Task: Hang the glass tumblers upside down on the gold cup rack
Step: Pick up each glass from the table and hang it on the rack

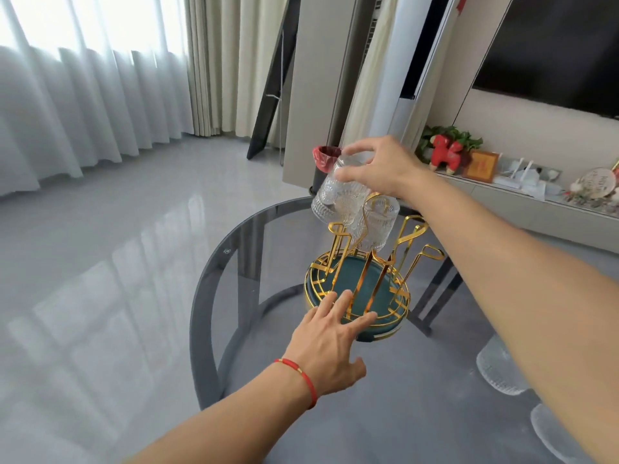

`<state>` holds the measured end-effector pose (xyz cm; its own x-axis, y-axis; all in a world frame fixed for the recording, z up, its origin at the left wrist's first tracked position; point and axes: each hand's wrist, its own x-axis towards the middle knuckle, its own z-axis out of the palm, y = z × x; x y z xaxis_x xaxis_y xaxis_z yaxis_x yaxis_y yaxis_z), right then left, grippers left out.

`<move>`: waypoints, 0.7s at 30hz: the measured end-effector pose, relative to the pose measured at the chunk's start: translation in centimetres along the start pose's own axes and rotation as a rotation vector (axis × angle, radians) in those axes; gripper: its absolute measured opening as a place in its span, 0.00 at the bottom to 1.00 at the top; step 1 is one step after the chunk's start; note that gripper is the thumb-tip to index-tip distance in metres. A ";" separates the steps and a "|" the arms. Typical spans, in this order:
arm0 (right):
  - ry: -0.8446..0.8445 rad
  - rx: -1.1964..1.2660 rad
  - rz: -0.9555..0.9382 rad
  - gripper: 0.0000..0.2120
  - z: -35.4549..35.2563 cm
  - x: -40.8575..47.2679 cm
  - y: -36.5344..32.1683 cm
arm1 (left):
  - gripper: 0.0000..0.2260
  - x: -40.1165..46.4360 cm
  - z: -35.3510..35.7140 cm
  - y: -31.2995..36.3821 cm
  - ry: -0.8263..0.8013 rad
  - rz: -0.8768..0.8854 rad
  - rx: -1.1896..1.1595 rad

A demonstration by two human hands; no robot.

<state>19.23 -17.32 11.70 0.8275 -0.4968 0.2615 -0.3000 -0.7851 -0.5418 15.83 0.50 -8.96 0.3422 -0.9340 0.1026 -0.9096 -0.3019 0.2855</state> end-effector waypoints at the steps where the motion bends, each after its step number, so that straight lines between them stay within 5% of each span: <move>1: -0.031 -0.042 -0.012 0.30 0.5 0.1 0.1 | 0.35 0.0 -0.1 0.0 -0.003 -0.002 -0.001; 13: -0.331 -0.409 -0.012 0.33 2.4 0.6 0.2 | 0.35 0.1 -0.5 0.3 -0.033 -0.018 0.037; 21: -0.283 -0.631 -0.122 0.35 2.0 -1.1 0.2 | 0.35 -0.1 -1.2 0.6 -0.015 -0.016 0.089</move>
<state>19.24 -16.21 9.66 0.9387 -0.3437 0.0269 -0.3447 -0.9363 0.0677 15.55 0.67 -7.62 0.3541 -0.9314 0.0845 -0.9216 -0.3321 0.2011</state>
